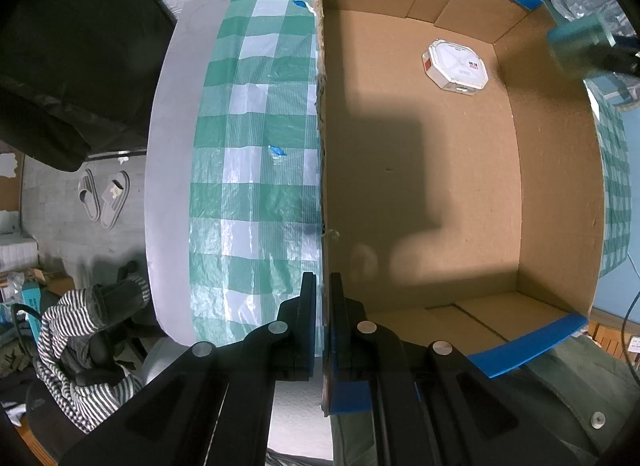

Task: Organize rigid objects
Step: 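Carry the green tin with the right gripper into the box and release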

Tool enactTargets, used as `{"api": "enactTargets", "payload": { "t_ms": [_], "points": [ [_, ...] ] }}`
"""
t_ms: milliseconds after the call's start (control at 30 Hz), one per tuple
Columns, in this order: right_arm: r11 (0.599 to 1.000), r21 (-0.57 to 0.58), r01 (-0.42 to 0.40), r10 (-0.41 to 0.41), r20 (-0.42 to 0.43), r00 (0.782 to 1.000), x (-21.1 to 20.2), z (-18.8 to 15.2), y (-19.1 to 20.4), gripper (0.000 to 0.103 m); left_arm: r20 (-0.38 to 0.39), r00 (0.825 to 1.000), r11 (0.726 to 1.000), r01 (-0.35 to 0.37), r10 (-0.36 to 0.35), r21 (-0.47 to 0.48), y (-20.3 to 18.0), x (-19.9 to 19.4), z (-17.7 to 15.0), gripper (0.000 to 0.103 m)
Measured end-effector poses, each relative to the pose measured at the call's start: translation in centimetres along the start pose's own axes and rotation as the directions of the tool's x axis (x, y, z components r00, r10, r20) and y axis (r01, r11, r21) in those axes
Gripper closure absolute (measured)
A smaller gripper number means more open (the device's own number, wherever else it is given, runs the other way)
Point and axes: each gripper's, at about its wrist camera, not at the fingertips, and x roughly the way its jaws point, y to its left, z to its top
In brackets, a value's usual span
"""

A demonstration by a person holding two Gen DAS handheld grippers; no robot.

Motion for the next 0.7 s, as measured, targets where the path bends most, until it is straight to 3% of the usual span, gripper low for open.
{"api": "enactTargets", "payload": {
  "t_ms": [333, 700],
  "points": [
    [1.0, -0.027, 0.01, -0.013, -0.107, 0.994, 5.5, -0.3, 1.6, 0.059, -0.001, 1.0, 1.0, -0.001, 0.001, 0.004, -0.3, 0.0, 0.2, 0.098],
    [1.0, -0.007, 0.014, -0.015, -0.107, 0.994, 6.3, -0.6, 1.3, 0.058, -0.001, 1.0, 1.0, 0.001, -0.001, 0.009, -0.2, 0.0, 0.1, 0.098]
  ]
}}
